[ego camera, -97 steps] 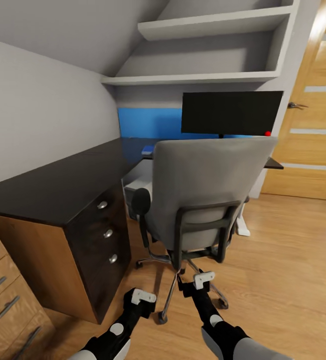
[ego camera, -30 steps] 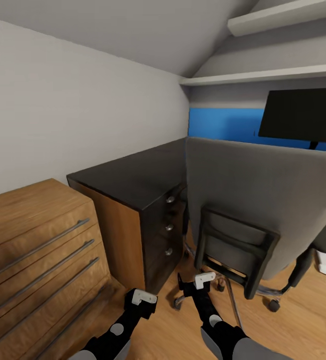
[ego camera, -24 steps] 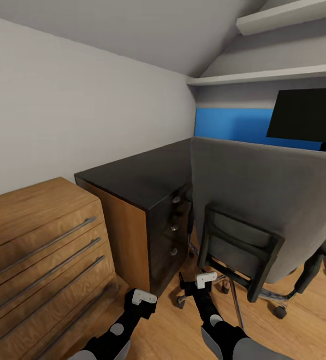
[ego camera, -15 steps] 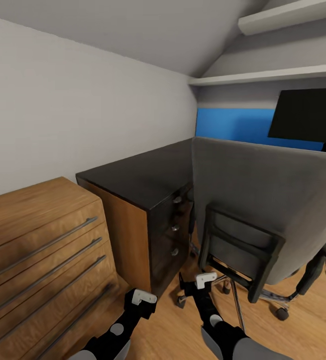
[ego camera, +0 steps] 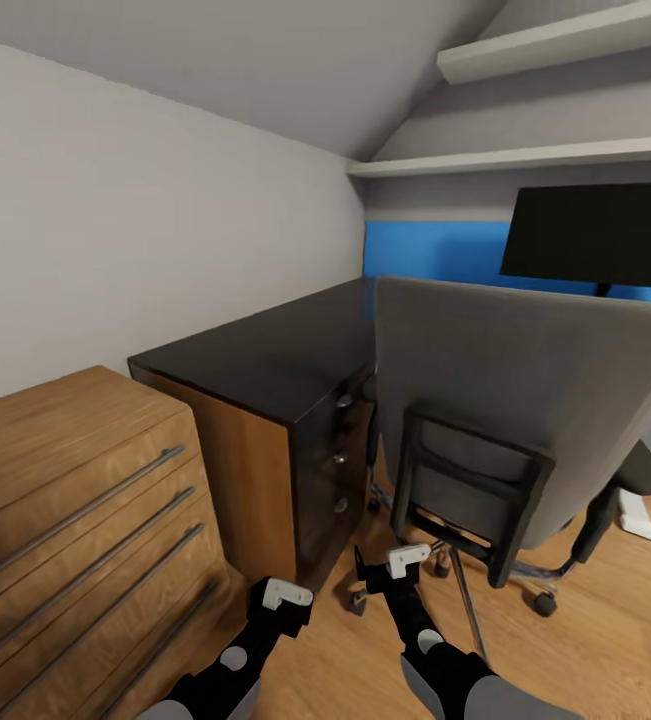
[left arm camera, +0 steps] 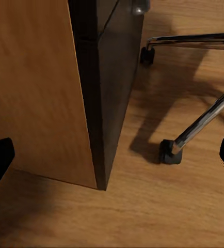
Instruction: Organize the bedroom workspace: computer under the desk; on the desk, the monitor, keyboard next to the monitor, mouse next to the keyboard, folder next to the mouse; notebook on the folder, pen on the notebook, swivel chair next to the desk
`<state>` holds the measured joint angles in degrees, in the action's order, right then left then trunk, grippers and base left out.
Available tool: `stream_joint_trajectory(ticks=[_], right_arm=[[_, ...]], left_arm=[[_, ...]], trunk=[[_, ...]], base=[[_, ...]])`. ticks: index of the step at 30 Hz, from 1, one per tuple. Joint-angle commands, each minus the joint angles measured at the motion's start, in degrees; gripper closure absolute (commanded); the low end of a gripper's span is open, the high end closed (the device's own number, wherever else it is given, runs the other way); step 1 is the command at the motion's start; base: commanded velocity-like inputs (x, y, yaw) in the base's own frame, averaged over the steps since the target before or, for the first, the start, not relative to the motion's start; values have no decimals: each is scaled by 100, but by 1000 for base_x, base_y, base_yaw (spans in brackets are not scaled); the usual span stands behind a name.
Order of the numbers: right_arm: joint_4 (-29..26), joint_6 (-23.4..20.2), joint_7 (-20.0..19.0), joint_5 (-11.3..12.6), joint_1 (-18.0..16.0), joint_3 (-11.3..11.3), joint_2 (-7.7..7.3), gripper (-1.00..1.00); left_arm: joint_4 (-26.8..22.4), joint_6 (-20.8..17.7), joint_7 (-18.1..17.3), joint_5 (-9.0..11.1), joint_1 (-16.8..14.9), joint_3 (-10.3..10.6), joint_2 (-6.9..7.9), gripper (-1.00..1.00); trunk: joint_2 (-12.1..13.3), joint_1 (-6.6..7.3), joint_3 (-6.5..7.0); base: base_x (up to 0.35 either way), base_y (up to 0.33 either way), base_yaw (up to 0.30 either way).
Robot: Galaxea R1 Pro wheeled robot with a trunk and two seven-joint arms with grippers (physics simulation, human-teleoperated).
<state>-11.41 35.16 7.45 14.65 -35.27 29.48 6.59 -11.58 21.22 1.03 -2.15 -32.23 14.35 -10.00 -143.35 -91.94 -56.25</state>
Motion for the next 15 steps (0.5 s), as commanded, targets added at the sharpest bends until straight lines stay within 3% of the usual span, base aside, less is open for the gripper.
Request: stream_joint_trajectory(ticks=[1, 11, 15], right_arm=[[7, 17, 29, 38, -6, 49, 1, -100], [7, 22, 29, 38, -6, 42, -7, -100], [7, 25, 29, 38, -6, 41, -8, -100]], left_arm=[[5, 21, 13, -23, -3, 0, 0, -100], [1, 22, 15, -14, -3, -2, 0, -100], [-6, 22, 18, -7, -3, -4, 0, -100]], trunk=[[-2, 1, -1], [-2, 1, 37], [-2, 1, 52]], base=[[0, 45, -247], [-10, 16, -262], [-222, 82, -269]])
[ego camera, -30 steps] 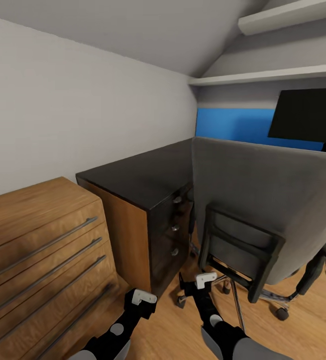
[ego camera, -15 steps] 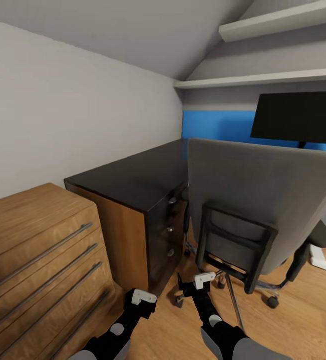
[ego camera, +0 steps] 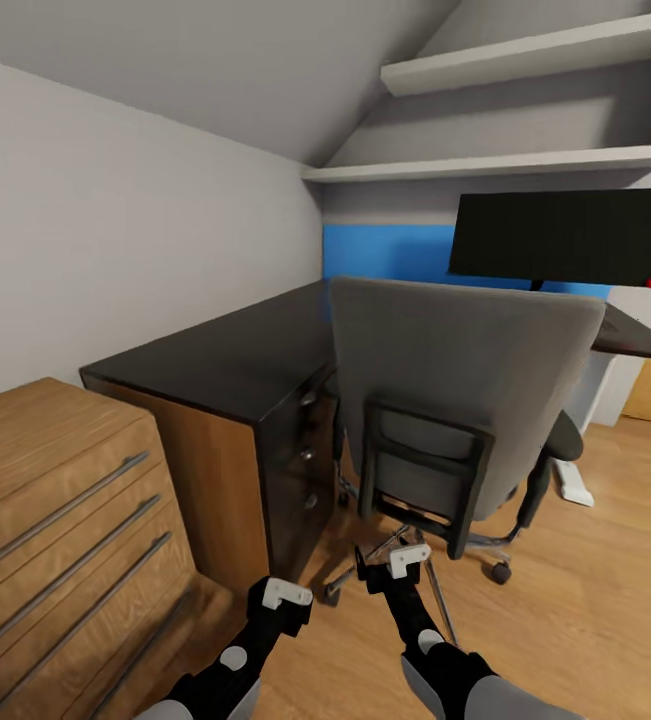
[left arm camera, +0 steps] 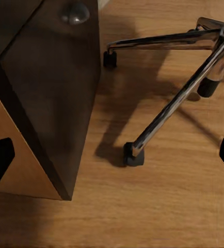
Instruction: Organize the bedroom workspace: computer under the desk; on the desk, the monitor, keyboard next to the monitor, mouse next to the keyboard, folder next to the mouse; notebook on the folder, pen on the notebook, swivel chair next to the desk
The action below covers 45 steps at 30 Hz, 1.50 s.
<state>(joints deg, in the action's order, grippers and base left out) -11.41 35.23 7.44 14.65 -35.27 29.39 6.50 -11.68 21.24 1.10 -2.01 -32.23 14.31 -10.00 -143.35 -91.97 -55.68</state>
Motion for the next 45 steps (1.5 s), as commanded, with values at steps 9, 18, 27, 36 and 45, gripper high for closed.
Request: stream_joint_trajectory(ticks=[9, 18, 27, 36, 45], right_arm=[[8, 18, 33, 38, -6, 50, 0, -100], [8, 12, 35, 44, -6, 49, 0, -100], [8, 18, 38, 64, -6, 30, -6, -100], [2, 40, 408, 101, -6, -149, -45, -100], [6, 318, 709, 98, -6, -618, -120, -100]], left_arm=[[4, 12, 18, -12, -3, -3, 0, -100], [1, 12, 27, -5, -3, -15, 0, -100], [-7, 20, 30, -1, -3, -23, 0, -100], [-12, 31, 109, 5, -3, -47, 0, -100], [-398, -433, 1150, 692, -6, -622, 12, -100]], trunk=[[-2, 4, 29], [-2, 4, 63], [-2, 4, 98], [-2, 4, 125], [-2, 4, 128]], base=[[-312, 118, -270], [-322, 151, -270], [-214, 134, -270], [-23, 7, -263], [-1, 0, -51]])
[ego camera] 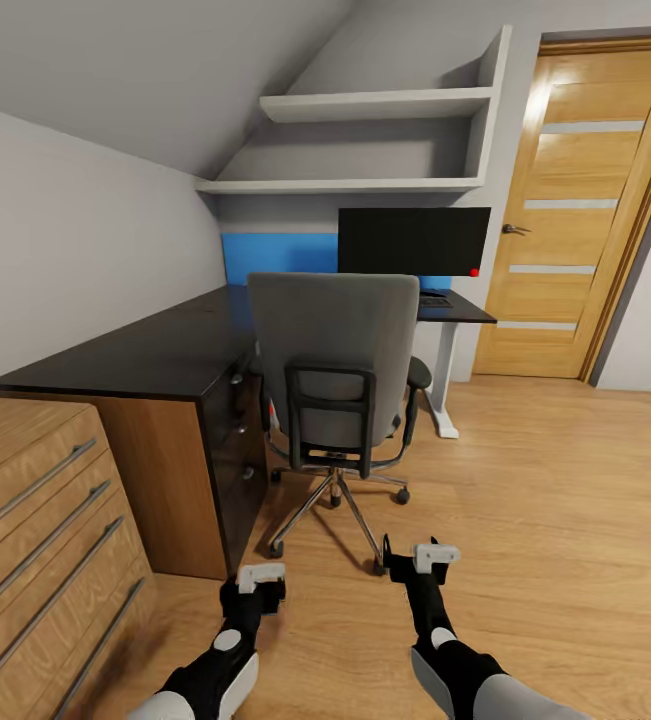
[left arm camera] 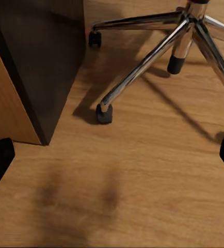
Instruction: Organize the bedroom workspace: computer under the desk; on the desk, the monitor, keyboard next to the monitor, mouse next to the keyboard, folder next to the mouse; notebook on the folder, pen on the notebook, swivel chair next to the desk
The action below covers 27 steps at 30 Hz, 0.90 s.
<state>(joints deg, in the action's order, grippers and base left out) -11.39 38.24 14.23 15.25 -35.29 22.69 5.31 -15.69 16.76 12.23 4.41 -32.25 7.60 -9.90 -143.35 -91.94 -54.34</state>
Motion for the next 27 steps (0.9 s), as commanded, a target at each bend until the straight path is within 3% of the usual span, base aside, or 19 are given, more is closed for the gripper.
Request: stream_joint_trajectory(ticks=[1, 5, 9, 12, 13, 14, 21, 27], right_arm=[[5, 18, 35, 40, -5, 39, -44, -100], [-5, 35, 43, 43, -5, 20, -132, -100], [-23, 231, 44, 39, -5, 35, -132, -100], [-22, 306, 44, 42, -5, 25, -129, -100], [-37, 364, 46, 41, -5, 25, -134, -100], [-25, 553, 150, 32, -5, 31, -143, -100], [-13, 585, 193, 34, -5, 27, -150, -100], [-12, 588, 202, 38, -5, 25, -150, -100]], left_arm=[[-252, -334, 121, 169, -6, 10, 0, -100], [-1467, -2437, 235, 566, -14, -127, 62, -100], [-1924, -2990, 196, 1053, -19, -228, 153, -100], [-1910, -2526, 190, 1056, -18, -230, 172, -100], [-1876, -2085, 186, 1058, -18, -232, 272, -100], [-1608, -1743, 179, 1050, -18, -225, 516, -100], [-1533, -1718, 189, 1009, -18, -217, 530, -100], [-1325, -1693, 211, 730, -18, -86, 534, -100]], trunk=[[-2, 1, -6], [-2, 1, -6], [-2, 1, -6], [-2, 1, -6], [-2, 1, -6], [-2, 1, -6], [-2, 1, -7], [-2, 1, -10]], base=[[0, 0, -5], [0, 0, -2], [0, 0, 0], [0, 0, 0], [0, 0, 0], [167, 188, -189], [238, 200, -251], [309, 73, -55]])
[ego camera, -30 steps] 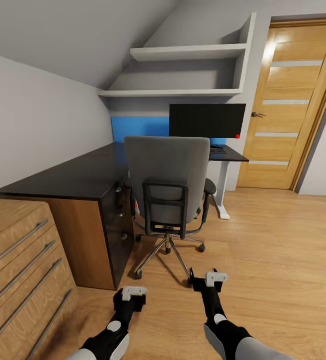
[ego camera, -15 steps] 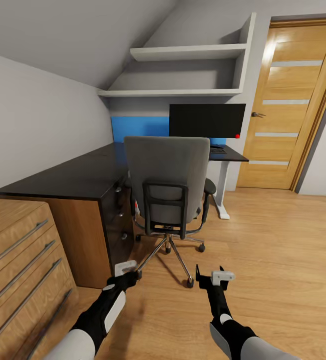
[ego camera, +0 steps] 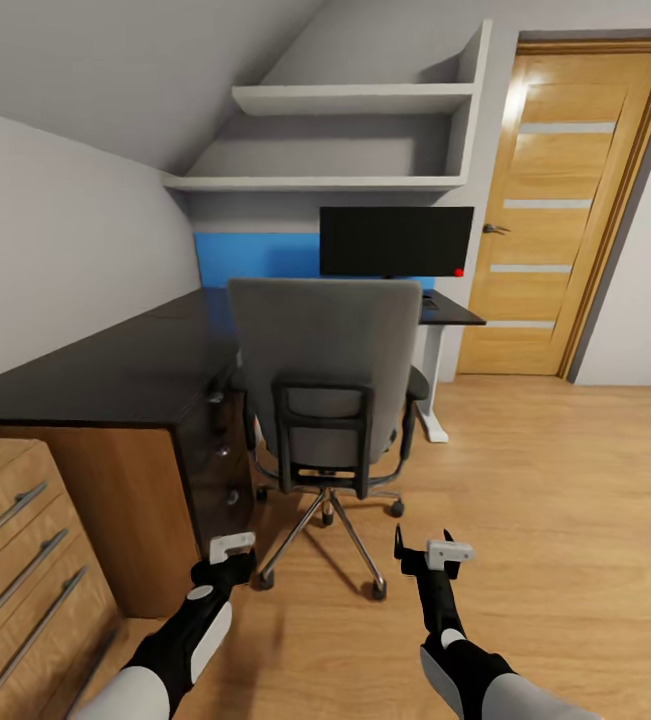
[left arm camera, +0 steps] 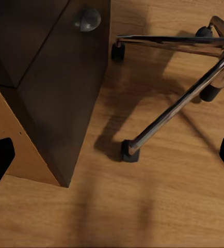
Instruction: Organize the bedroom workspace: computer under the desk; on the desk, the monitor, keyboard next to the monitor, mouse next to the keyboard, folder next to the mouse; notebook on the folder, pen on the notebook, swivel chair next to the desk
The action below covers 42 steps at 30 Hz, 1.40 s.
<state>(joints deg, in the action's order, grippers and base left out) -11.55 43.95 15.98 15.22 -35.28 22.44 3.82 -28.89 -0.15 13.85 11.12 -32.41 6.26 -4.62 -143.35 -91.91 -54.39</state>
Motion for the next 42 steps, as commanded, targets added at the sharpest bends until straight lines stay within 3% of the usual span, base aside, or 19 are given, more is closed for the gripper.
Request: stream_joint_trajectory(ticks=[1, 13, 25, 30, 42], right_arm=[[4, 17, 28, 41, -5, 46, -2, -100], [13, 17, 25, 34, -5, 52, -4, -100], [13, 10, 19, 33, -5, 58, -12, -100], [36, 5, 38, 16, -9, 69, -7, -100], [107, 17, 54, 27, -5, 63, -83, -100]], left_arm=[[-1, 1, 48, 46, -2, 59, 9, -100], [83, 297, 30, 21, -2, 306, -12, -100], [94, 315, 29, 22, -2, 345, -36, -100], [199, 329, 30, 31, -2, 497, -192, -100], [173, 334, 30, 22, -2, 403, -267, -100]], trunk=[[-2, -2, -6], [-2, -2, -6], [-2, -2, -6], [-2, -2, -6], [-2, -2, -6]], base=[[321, 12, -7], [196, 1, -1], [328, 0, 0], [153, 0, 0], [268, 0, 0]])
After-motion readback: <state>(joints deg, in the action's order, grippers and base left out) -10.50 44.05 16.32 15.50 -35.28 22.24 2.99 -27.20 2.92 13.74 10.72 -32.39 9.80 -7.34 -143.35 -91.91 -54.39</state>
